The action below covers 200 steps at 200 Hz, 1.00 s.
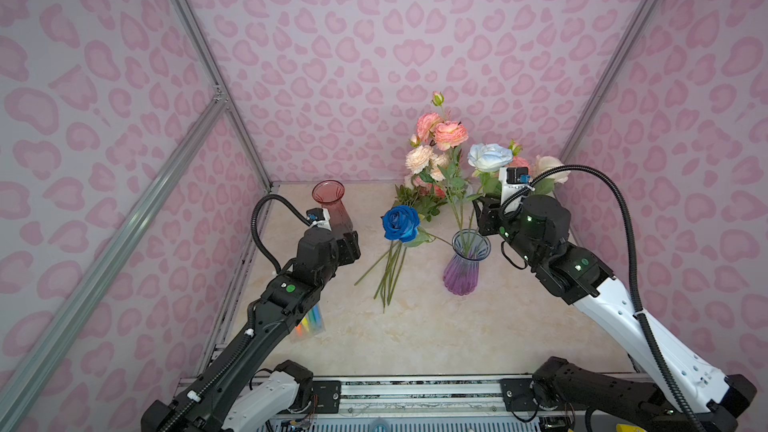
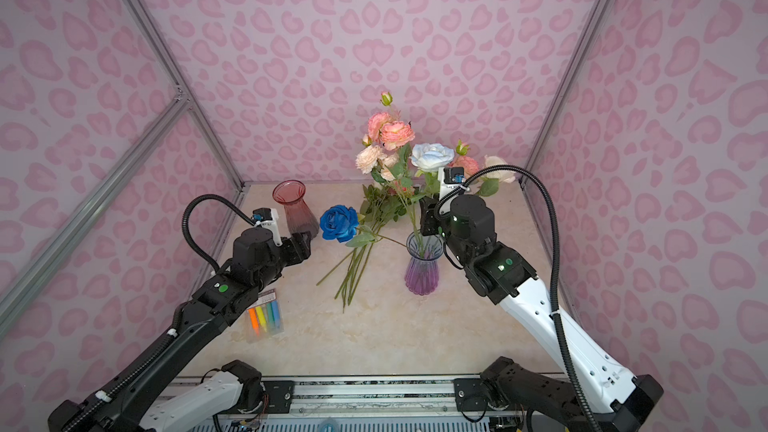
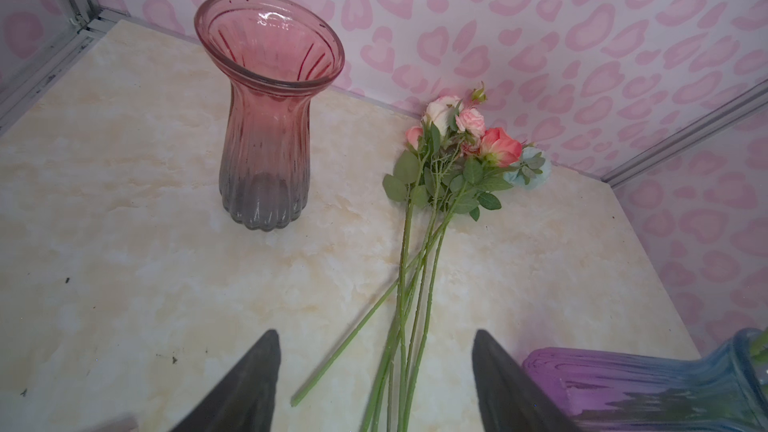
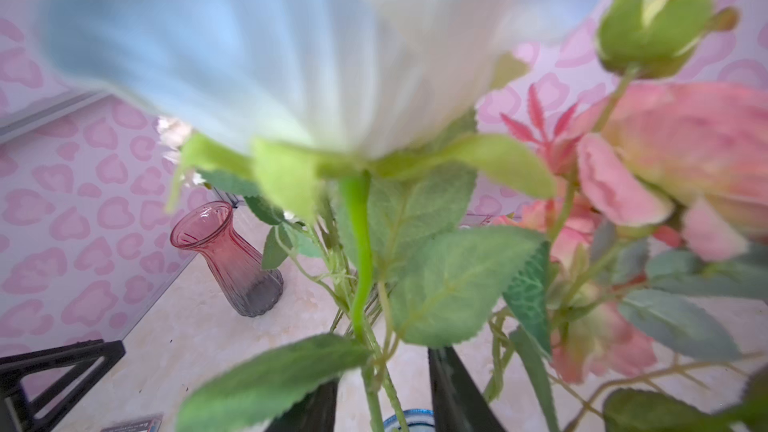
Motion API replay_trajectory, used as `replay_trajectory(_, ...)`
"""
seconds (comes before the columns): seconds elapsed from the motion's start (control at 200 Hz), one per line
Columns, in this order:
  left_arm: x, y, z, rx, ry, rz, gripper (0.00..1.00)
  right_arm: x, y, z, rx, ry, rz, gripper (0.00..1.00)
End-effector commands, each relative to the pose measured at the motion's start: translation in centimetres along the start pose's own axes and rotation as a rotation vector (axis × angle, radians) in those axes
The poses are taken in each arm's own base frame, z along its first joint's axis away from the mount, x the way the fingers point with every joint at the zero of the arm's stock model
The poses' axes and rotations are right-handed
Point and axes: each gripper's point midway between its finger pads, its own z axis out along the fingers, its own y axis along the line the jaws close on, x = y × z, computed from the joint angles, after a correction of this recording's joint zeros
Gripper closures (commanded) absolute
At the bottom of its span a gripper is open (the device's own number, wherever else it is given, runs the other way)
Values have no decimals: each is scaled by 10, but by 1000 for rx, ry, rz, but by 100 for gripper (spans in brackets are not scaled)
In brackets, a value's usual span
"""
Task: Arrange the flowers into the vase
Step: 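Lower white rose into purple vase with right gripper while left gripper descends to bundle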
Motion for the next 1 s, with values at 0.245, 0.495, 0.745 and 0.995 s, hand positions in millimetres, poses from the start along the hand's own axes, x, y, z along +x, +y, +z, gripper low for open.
replay_trajectory(0.245, 39, -15, 77, -23, 234, 55, 38, 4, -19, -52, 21, -40, 33, 61)
replay_trajectory(0.495, 73, -36, 148, -14, 433, 138, 63, 24, -31, -80, 12, -37, 68, 61)
replay_trajectory(0.745, 96, -51, 206, -59, 492, 223, 71, 47, -47, -94, 44, -25, 84, 61)
replay_trajectory(0.995, 108, -56, 248, -116, 518, 300, 70, 52, -49, -95, 48, -21, 78, 60)
